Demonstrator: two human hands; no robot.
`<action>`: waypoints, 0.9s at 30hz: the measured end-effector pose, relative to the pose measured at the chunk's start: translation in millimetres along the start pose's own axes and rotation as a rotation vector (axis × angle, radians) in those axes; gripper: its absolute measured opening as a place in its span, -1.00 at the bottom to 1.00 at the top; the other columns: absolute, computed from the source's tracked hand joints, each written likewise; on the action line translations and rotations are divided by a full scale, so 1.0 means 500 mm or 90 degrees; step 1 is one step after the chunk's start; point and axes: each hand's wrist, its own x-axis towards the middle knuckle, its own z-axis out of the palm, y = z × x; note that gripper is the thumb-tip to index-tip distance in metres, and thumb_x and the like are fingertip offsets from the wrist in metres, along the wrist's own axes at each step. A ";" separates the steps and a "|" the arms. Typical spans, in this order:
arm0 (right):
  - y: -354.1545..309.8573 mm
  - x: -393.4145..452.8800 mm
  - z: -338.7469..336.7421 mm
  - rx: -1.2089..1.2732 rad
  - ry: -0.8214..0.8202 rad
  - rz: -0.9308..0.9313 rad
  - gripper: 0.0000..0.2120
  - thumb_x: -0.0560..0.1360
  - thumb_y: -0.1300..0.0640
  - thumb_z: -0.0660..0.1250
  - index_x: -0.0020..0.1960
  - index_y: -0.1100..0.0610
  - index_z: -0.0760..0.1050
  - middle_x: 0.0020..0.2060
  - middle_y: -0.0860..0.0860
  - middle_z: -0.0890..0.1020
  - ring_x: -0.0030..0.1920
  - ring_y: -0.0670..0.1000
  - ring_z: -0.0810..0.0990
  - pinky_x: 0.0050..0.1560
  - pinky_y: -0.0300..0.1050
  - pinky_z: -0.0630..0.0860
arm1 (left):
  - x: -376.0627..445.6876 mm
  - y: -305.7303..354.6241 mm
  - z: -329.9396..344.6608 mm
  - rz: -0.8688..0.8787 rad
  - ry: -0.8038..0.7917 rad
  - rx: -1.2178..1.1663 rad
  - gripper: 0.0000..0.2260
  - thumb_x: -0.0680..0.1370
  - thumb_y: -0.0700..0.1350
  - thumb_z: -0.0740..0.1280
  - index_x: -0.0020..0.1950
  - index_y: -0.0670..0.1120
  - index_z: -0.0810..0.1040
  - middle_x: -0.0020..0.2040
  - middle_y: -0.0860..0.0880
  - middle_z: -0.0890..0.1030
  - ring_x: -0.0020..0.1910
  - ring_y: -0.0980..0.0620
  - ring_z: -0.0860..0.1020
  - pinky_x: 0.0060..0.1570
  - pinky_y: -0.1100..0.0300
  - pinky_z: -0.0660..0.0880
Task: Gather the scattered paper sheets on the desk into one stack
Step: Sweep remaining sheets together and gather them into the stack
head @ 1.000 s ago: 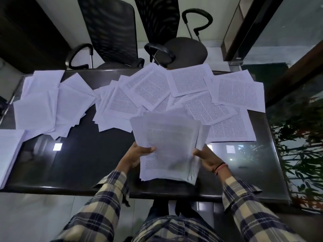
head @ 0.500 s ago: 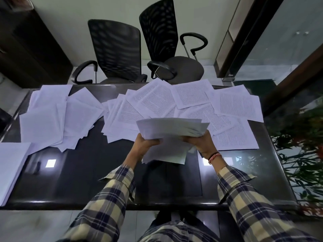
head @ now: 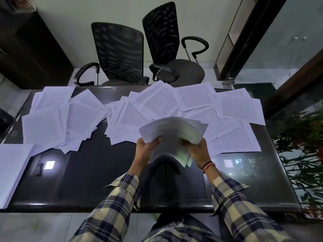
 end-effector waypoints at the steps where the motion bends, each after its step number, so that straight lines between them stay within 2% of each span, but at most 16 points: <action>1: 0.001 0.001 0.003 -0.004 0.007 0.005 -0.75 0.38 0.28 0.60 0.04 0.15 0.71 -0.08 0.11 0.76 -0.01 0.11 0.72 0.03 0.07 0.68 | -0.002 0.001 0.003 0.001 0.003 0.008 -0.75 0.48 -0.16 0.59 0.10 -0.22 0.70 0.03 -0.22 0.73 0.08 -0.27 0.69 0.09 -0.24 0.65; 4: 0.016 -0.001 0.001 -0.074 0.015 0.039 -0.77 0.35 0.17 0.61 -0.01 0.13 0.70 -0.19 0.03 0.75 -0.16 0.00 0.70 -0.08 0.03 0.68 | -0.005 -0.014 -0.004 0.013 0.006 0.070 -0.82 0.48 -0.16 0.59 0.04 0.03 0.71 0.00 -0.05 0.75 0.04 -0.03 0.72 0.08 -0.19 0.66; 6: 0.027 -0.008 -0.004 -0.147 -0.009 0.014 -0.83 0.38 0.09 0.58 -0.09 0.10 0.67 -0.29 -0.04 0.72 -0.27 -0.09 0.64 -0.19 -0.05 0.62 | -0.013 -0.016 -0.011 0.027 0.004 0.095 -0.79 0.50 -0.22 0.57 -0.03 0.09 0.71 -0.04 -0.02 0.75 -0.01 0.05 0.71 0.02 -0.10 0.65; 8: 0.031 -0.012 -0.008 -0.194 -0.028 -0.003 -0.84 0.40 0.00 0.55 -0.13 0.06 0.65 -0.29 -0.06 0.71 -0.26 -0.08 0.64 -0.20 -0.06 0.62 | -0.020 -0.008 -0.014 0.050 0.006 0.092 -0.85 0.52 -0.22 0.54 0.03 -0.01 0.72 -0.02 -0.04 0.76 0.01 0.02 0.72 0.00 0.03 0.66; 10: 0.019 -0.016 -0.009 -0.100 -0.043 0.000 -0.91 0.45 0.11 0.55 -0.06 0.07 0.69 -0.19 0.01 0.75 -0.13 -0.02 0.70 -0.10 -0.09 0.65 | -0.026 0.012 -0.007 0.043 0.033 0.066 -0.92 0.56 -0.11 0.51 -0.04 -0.12 0.72 -0.15 -0.03 0.75 -0.10 0.00 0.72 -0.09 0.10 0.63; 12: -0.001 -0.016 -0.002 0.001 -0.047 -0.038 -0.82 0.51 0.09 0.48 0.02 0.20 0.68 -0.12 0.17 0.71 -0.08 0.01 0.65 -0.03 -0.05 0.60 | -0.024 0.036 0.000 0.061 0.045 0.015 -0.63 0.58 0.08 0.41 -0.20 -0.23 0.61 -0.33 -0.05 0.61 -0.31 0.04 0.59 -0.25 0.18 0.52; 14: -0.026 -0.009 0.007 0.035 -0.015 -0.093 -0.62 0.54 -0.06 0.36 -0.01 0.29 0.61 -0.18 0.19 0.63 -0.15 -0.02 0.57 -0.11 -0.11 0.54 | -0.015 0.052 0.006 0.100 0.027 -0.005 -0.47 0.59 0.20 0.32 -0.24 -0.28 0.56 -0.33 -0.15 0.50 -0.31 -0.01 0.48 -0.25 0.15 0.47; 15: -0.037 -0.006 0.012 0.036 -0.001 -0.114 -0.57 0.56 -0.09 0.29 -0.09 0.31 0.57 -0.24 0.18 0.58 -0.20 -0.04 0.51 -0.17 -0.15 0.50 | -0.013 0.060 0.012 0.119 0.029 -0.010 -0.46 0.60 0.19 0.32 -0.25 -0.29 0.54 -0.33 -0.21 0.46 -0.30 -0.06 0.45 -0.24 0.08 0.44; 17: -0.053 0.002 0.019 0.031 0.020 -0.119 -0.56 0.63 -0.02 0.26 -0.26 0.31 0.43 -0.36 0.13 0.44 -0.30 -0.06 0.37 -0.26 -0.18 0.38 | -0.010 0.073 0.024 0.130 0.051 -0.001 -0.47 0.59 0.08 0.38 -0.32 -0.33 0.37 -0.36 -0.28 0.32 -0.31 -0.11 0.31 -0.24 -0.03 0.30; 19: -0.062 0.004 0.021 0.038 0.035 -0.112 -0.60 0.63 0.10 0.29 -0.33 0.25 0.41 -0.40 0.04 0.40 -0.32 -0.09 0.34 -0.26 -0.22 0.35 | -0.007 0.076 0.029 0.119 0.064 0.015 -0.50 0.56 0.00 0.41 -0.33 -0.32 0.28 -0.37 -0.21 0.27 -0.30 -0.10 0.25 -0.23 -0.04 0.24; 20: -0.063 0.004 0.019 0.045 0.033 -0.115 -0.62 0.60 0.08 0.29 -0.31 0.29 0.43 -0.38 0.07 0.42 -0.31 -0.09 0.36 -0.25 -0.22 0.37 | -0.006 0.075 0.030 0.107 0.068 0.013 -0.52 0.55 -0.02 0.42 -0.32 -0.33 0.31 -0.36 -0.18 0.31 -0.30 -0.09 0.28 -0.23 -0.03 0.26; 22: -0.060 0.003 0.012 0.039 0.018 -0.136 -0.61 0.59 0.06 0.25 -0.19 0.40 0.48 -0.30 0.24 0.50 -0.25 -0.06 0.44 -0.19 -0.16 0.44 | -0.007 0.073 0.030 0.106 0.068 0.017 -0.58 0.57 -0.02 0.41 -0.29 -0.33 0.48 -0.34 -0.25 0.41 -0.28 -0.08 0.38 -0.21 0.01 0.35; 24: -0.057 0.006 0.006 0.040 0.010 -0.131 -0.67 0.63 0.09 0.22 -0.12 0.31 0.57 -0.20 0.25 0.60 -0.19 -0.05 0.53 -0.14 -0.14 0.51 | -0.007 0.073 0.028 0.124 0.061 0.028 -0.64 0.61 -0.01 0.40 -0.27 -0.23 0.60 -0.30 -0.32 0.48 -0.26 -0.06 0.45 -0.19 0.06 0.41; 27: -0.054 0.012 0.002 0.009 0.020 -0.110 -0.66 0.66 0.14 0.28 -0.24 0.27 0.51 -0.34 0.18 0.48 -0.27 -0.04 0.42 -0.20 -0.14 0.41 | -0.008 0.068 0.027 0.136 0.072 0.051 -0.55 0.61 0.01 0.42 -0.28 -0.33 0.47 -0.35 -0.19 0.38 -0.30 -0.02 0.39 -0.21 0.11 0.39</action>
